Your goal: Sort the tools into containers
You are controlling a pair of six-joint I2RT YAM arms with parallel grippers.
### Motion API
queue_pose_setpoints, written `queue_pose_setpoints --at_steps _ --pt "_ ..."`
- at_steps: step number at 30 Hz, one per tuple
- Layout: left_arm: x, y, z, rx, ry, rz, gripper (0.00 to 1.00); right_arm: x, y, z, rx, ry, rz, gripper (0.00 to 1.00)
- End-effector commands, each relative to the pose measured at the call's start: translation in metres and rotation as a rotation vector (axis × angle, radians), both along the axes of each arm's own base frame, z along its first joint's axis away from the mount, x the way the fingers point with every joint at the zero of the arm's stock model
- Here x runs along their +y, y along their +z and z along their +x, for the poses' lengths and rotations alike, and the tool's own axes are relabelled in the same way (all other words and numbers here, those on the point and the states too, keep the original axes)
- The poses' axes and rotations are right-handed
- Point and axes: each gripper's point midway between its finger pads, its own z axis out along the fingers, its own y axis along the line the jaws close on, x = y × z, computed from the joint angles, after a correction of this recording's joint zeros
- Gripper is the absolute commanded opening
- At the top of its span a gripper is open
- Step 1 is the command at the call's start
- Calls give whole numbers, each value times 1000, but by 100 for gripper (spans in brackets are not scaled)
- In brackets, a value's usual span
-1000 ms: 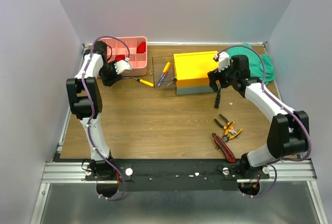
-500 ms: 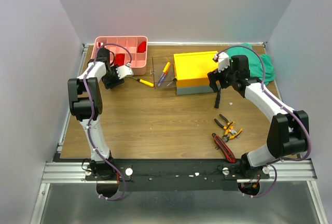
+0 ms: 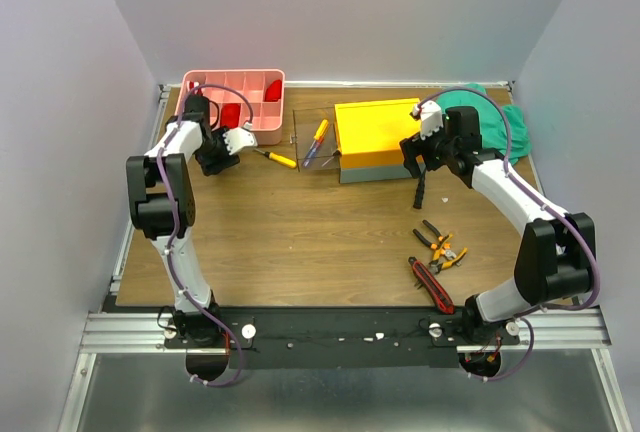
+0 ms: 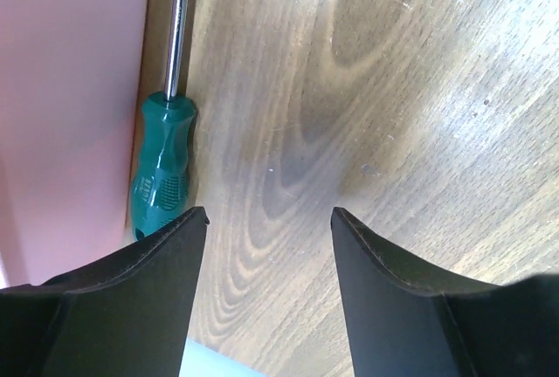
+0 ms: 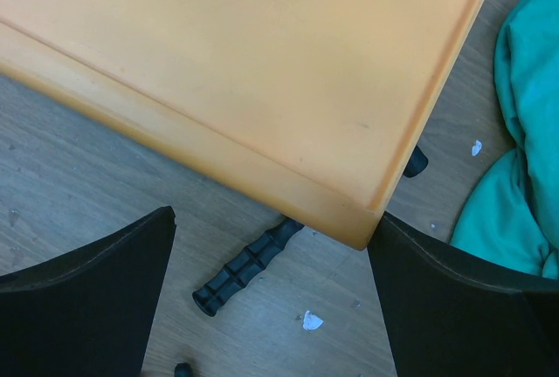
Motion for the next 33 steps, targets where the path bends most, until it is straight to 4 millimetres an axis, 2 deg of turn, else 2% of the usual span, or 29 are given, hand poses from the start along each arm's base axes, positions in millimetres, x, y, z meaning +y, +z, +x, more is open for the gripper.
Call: queue_pose_setpoints --at_steps 1,8,12,19,28,33 --pt "-1 18 12 -70 -24 -9 70 2 0 0 4 15 5 96" --pt "3 24 32 -92 -14 -5 70 -1 -1 -4 2 10 -5 96" --pt "0 30 34 -84 -13 -23 69 -1 -2 -6 2 13 -10 96" --pt "3 10 25 20 -3 -12 68 0 -1 -1 -1 14 -7 96" --pt "10 -12 25 45 33 12 69 0 -3 -3 8 16 -11 96" --pt "10 -22 11 94 22 23 69 -1 -5 -4 12 12 -15 96"
